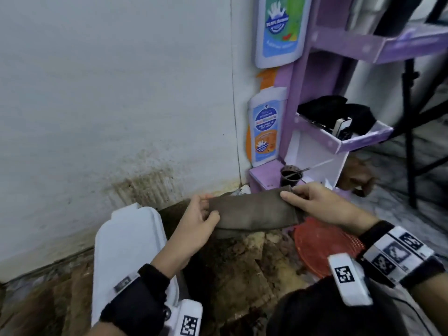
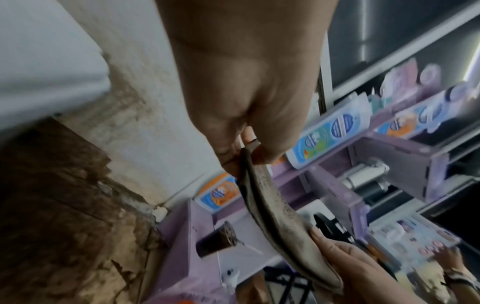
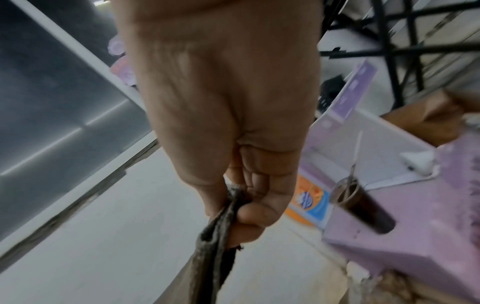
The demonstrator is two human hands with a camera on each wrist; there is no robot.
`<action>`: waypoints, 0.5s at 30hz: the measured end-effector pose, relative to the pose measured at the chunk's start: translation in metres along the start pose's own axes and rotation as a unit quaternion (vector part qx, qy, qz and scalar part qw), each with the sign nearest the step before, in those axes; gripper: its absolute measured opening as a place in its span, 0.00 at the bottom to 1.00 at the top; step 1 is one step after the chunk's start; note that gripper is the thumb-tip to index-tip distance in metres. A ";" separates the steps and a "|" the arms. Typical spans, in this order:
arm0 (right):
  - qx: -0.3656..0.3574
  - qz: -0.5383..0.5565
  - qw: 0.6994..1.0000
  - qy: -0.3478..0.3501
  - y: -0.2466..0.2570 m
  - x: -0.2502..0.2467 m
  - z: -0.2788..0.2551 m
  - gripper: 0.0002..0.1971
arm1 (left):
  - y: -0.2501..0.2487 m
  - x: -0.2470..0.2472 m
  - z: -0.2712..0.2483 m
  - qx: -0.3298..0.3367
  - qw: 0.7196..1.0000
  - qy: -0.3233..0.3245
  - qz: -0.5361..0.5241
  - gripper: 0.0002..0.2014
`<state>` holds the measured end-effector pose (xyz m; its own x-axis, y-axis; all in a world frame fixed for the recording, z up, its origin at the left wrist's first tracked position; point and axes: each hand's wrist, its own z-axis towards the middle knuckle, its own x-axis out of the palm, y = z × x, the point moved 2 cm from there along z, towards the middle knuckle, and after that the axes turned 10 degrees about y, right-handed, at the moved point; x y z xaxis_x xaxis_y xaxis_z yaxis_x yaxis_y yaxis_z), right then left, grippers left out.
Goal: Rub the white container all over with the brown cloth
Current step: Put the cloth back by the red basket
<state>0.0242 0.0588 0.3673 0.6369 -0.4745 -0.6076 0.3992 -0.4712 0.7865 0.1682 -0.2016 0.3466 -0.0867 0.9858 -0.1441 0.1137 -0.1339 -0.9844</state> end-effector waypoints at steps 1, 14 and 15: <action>0.015 0.001 1.000 -0.015 -0.017 -0.014 -0.007 0.37 | -0.002 0.016 0.015 0.005 1.000 0.014 0.006 0.13; 0.266 0.189 0.930 -0.167 -0.239 0.017 -0.118 0.14 | 0.089 0.215 0.176 0.002 0.931 0.216 0.294 0.17; 0.284 0.185 0.923 -0.179 -0.260 0.032 -0.121 0.14 | 0.107 0.226 0.184 -0.005 0.926 0.227 0.301 0.17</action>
<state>0.0205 0.2566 0.1568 0.3601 -0.8491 -0.3864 -0.2779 -0.4930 0.8245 -0.0213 -0.0116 0.1901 0.4208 0.6745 -0.6066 0.0161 -0.6741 -0.7384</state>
